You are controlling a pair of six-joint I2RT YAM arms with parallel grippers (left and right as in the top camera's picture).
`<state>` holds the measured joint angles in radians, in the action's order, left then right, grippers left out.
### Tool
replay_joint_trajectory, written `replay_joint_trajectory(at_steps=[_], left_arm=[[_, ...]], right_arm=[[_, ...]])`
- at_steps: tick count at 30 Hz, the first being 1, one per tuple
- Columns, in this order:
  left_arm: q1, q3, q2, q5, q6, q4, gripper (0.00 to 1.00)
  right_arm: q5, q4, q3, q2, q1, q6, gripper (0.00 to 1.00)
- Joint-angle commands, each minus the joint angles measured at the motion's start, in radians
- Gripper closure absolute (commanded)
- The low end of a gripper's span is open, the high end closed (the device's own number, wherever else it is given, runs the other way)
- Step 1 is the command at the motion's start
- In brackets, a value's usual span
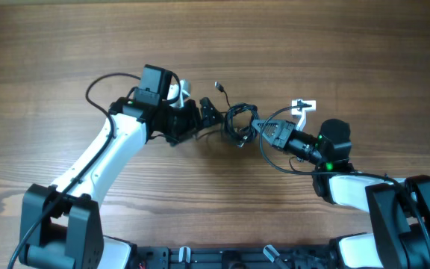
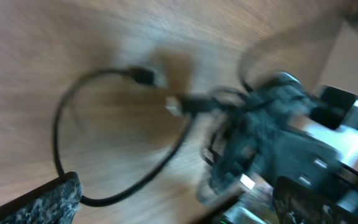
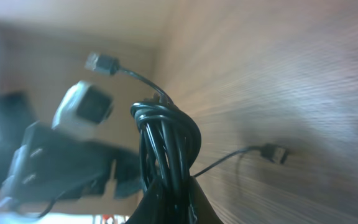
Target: Untangle cables
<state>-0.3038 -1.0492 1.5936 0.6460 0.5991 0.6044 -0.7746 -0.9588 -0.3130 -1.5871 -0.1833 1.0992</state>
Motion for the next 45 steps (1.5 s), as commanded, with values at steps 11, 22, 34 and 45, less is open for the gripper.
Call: replay_joint_trajectory(at_steps=[11, 22, 34, 45], left_arm=[[-0.177, 0.001, 0.011, -0.317, 0.489, -0.009, 0.00], [-0.135, 0.000, -0.043, -0.263, 0.496, -0.004, 0.01], [-0.414, 0.000, -0.042, -0.568, 0.747, -0.130, 0.46], [-0.410, 0.000, -0.042, -0.665, 0.739, -0.122, 0.25]], right_arm=[[0.124, 0.011, -0.001, -0.002, 0.000, 0.109, 0.96], [0.111, 0.033, -0.001, -0.002, 0.002, 0.088, 0.95], [-0.256, -0.059, -0.001, -0.002, 0.002, 0.238, 0.96], [-0.264, -0.062, -0.001, -0.002, 0.002, 0.212, 0.95]])
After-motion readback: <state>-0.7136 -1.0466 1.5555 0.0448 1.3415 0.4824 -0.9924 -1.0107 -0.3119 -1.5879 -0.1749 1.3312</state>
